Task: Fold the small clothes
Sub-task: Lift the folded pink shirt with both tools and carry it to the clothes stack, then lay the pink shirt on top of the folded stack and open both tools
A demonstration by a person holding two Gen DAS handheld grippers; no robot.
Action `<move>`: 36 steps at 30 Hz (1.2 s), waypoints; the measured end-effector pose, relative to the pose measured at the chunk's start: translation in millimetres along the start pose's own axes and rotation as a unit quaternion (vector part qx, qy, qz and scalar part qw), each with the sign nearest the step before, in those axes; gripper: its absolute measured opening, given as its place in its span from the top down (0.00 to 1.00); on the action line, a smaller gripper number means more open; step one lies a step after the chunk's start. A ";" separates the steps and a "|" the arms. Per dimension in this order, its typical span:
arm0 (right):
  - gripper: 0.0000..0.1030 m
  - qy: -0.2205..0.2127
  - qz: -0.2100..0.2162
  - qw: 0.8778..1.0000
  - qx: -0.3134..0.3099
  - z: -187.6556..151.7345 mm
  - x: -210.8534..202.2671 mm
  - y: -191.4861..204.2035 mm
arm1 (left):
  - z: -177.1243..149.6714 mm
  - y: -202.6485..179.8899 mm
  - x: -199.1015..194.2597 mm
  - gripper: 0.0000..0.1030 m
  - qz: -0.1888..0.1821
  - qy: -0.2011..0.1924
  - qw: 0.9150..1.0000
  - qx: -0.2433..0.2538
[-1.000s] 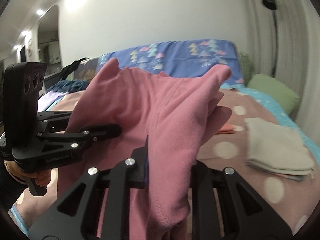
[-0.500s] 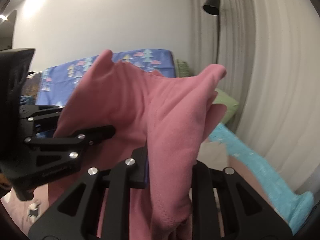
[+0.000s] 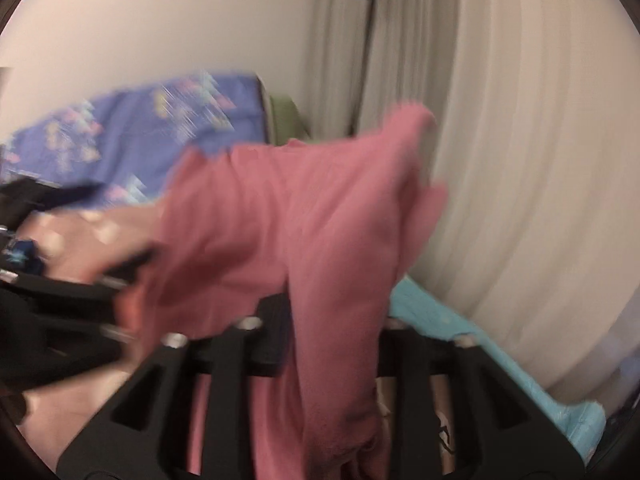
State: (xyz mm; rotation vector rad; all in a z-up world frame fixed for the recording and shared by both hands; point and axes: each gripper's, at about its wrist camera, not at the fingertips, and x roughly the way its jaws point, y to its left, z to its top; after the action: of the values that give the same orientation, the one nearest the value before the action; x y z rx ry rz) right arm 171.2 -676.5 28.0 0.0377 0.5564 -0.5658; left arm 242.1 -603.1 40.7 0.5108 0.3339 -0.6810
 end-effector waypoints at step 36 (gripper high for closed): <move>0.04 0.037 -0.125 0.988 0.082 -107.4 13.1 -12.4 | -213.9 33.4 -53.5 0.18 -0.115 0.136 0.974 -0.139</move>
State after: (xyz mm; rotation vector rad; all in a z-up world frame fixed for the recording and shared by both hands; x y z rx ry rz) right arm 121.4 -673.8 -68.8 0.1476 0.5904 -0.8573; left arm 198.2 -436.3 -100.7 0.2994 0.7449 -0.7747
